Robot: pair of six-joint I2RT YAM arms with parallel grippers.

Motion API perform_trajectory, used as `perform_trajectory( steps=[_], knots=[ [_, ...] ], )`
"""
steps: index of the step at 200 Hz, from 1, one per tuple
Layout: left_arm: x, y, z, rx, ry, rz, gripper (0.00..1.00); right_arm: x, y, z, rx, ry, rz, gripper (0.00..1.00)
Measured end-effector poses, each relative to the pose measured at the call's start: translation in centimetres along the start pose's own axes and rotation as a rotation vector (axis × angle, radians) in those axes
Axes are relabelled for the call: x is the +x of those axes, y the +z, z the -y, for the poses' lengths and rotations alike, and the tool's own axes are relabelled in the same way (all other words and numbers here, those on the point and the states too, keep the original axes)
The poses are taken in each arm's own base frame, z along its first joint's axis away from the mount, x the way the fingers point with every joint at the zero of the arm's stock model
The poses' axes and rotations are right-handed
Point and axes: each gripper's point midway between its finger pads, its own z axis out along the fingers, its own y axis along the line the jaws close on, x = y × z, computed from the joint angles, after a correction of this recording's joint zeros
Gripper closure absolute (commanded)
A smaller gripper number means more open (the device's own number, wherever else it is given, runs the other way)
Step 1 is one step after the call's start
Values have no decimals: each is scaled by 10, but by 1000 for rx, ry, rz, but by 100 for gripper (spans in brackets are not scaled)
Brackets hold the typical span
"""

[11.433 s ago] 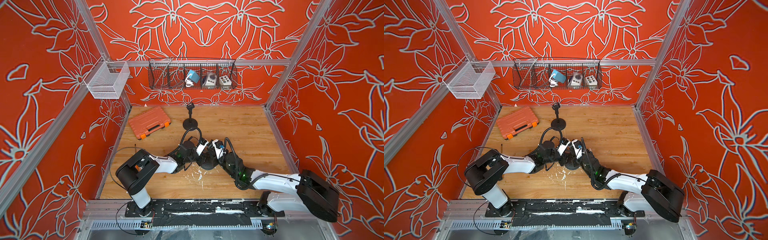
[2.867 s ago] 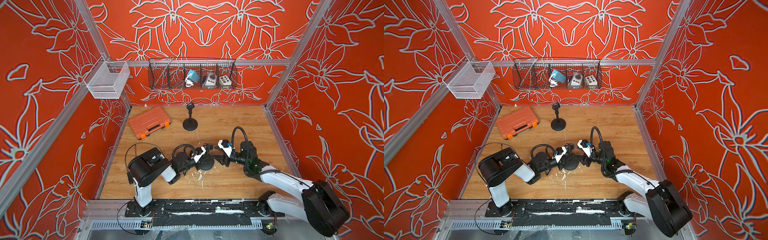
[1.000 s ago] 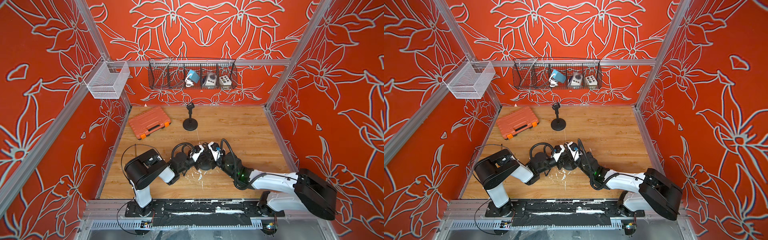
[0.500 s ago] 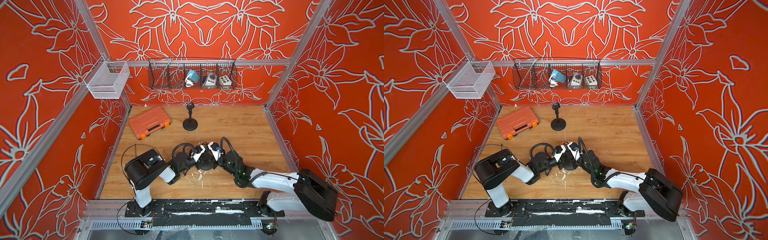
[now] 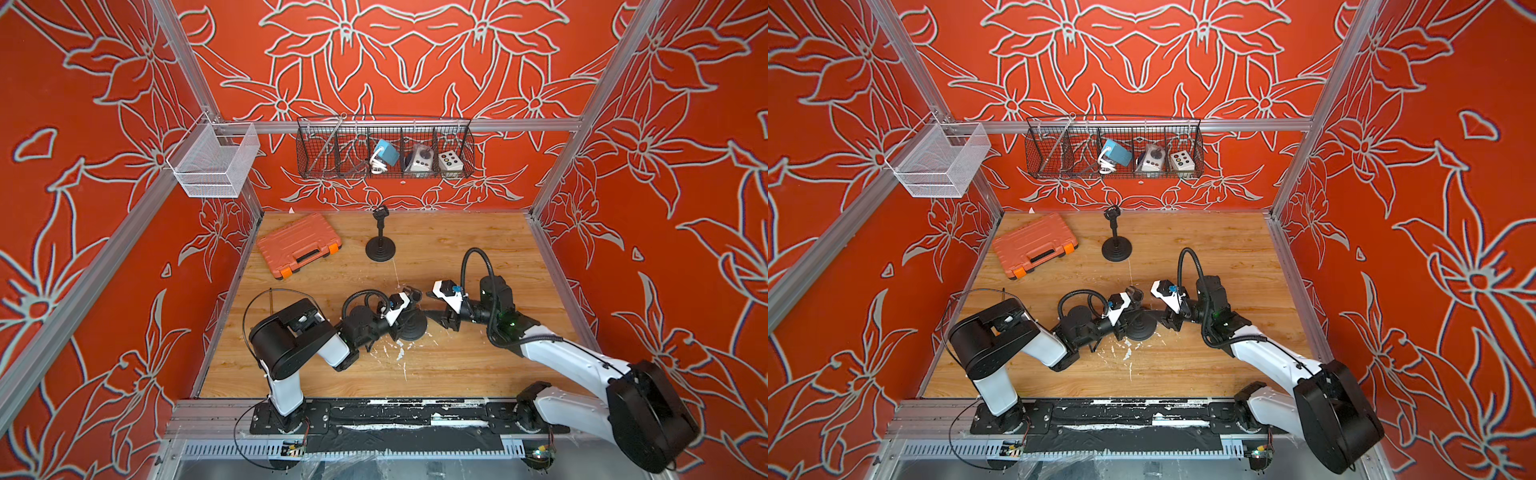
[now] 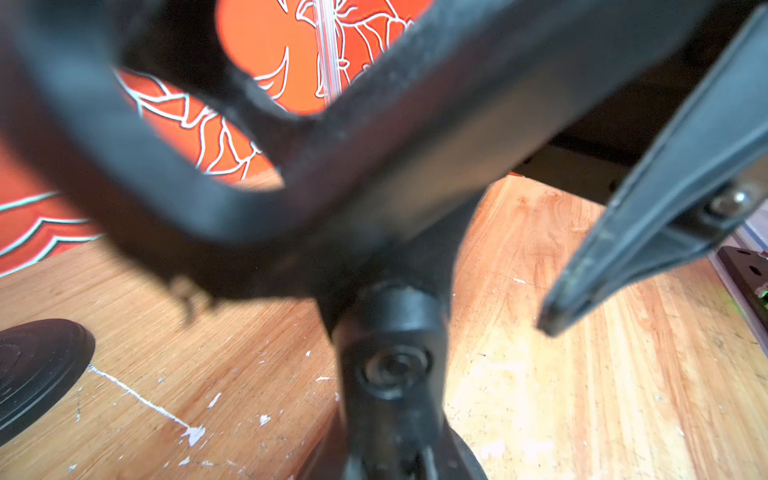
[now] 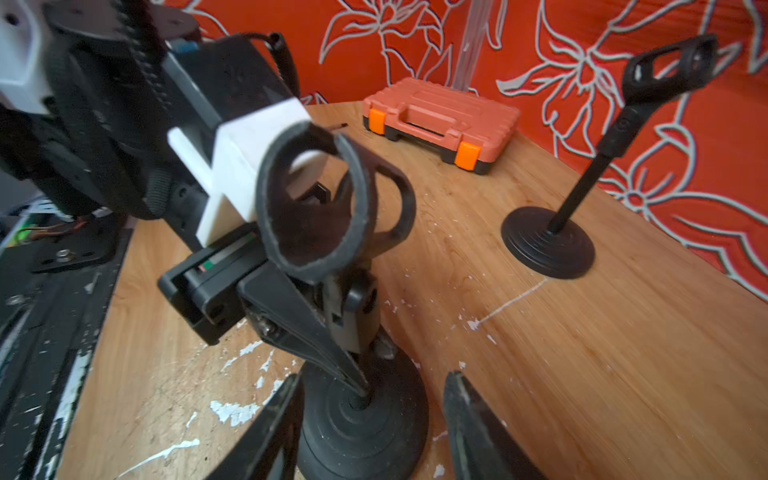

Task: Assemble a microphone stand
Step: Screw the microphone stand pole into the microphone stand base.

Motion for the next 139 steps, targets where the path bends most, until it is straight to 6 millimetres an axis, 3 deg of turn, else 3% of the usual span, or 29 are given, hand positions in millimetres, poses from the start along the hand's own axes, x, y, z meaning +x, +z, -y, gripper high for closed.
perform_trajectory(
  steps=[64,139],
  knots=[
    [0,0,2,13,9,0,96,-17,13,-2,-198,-63,21,50],
    [0,1,3,19,14,-2,96,-12,26,-6,-333,-130,45,58]
  ],
)
